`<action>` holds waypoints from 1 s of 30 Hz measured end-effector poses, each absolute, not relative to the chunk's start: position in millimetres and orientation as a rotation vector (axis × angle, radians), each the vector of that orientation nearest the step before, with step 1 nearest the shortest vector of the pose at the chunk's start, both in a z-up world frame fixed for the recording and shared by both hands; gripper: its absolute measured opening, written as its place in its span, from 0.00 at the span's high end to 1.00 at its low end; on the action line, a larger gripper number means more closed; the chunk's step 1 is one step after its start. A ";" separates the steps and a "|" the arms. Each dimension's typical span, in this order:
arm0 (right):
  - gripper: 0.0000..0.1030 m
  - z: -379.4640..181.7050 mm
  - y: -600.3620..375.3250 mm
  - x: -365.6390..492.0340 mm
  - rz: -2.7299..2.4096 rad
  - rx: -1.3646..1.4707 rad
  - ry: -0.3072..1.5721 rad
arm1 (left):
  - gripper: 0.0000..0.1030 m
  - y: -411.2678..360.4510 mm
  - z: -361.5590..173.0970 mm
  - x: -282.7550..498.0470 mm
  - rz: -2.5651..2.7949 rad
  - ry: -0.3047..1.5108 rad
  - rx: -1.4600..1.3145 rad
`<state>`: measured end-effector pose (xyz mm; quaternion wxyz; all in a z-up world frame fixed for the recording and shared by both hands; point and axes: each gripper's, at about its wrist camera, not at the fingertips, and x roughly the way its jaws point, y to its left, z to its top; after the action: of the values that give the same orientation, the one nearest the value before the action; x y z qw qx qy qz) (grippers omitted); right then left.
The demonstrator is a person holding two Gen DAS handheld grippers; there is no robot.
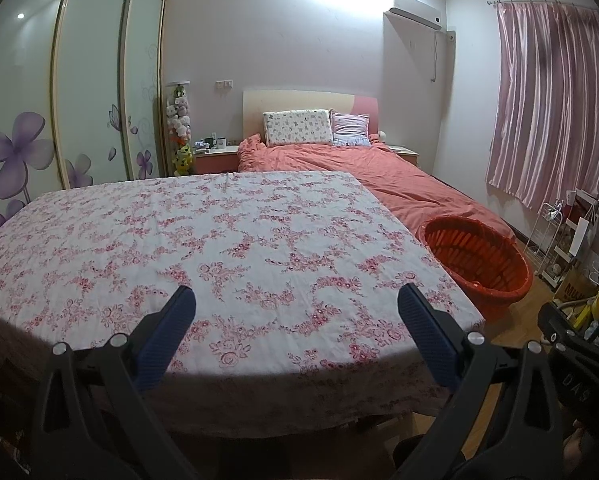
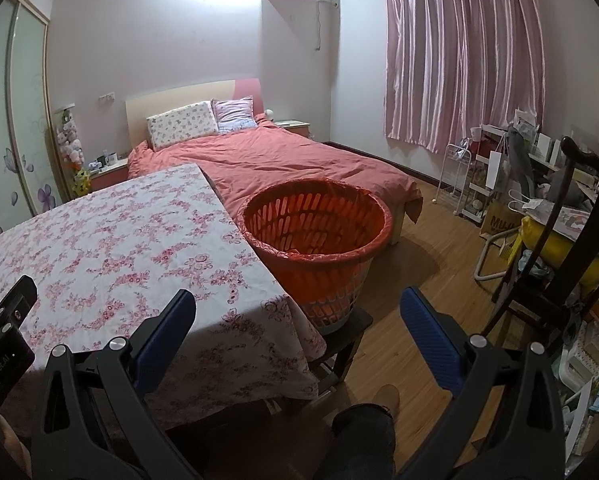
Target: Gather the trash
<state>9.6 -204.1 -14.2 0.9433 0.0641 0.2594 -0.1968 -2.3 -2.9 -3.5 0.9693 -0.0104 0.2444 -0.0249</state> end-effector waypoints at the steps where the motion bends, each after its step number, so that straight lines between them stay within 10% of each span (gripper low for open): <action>1: 0.02 -14.5 -203.5 9.6 -0.400 0.131 0.530 | 0.04 -3.1 -3.8 -2.6 -0.050 0.495 -0.020; 30: 0.02 -3.6 -206.5 5.3 -0.400 0.134 0.492 | 0.04 -8.7 10.4 -8.9 -0.019 0.454 0.014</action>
<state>5.3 -206.5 -3.6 0.9480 0.0656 0.2419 -0.1963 -8.9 -8.7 10.4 0.9743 0.0071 0.2250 -0.0095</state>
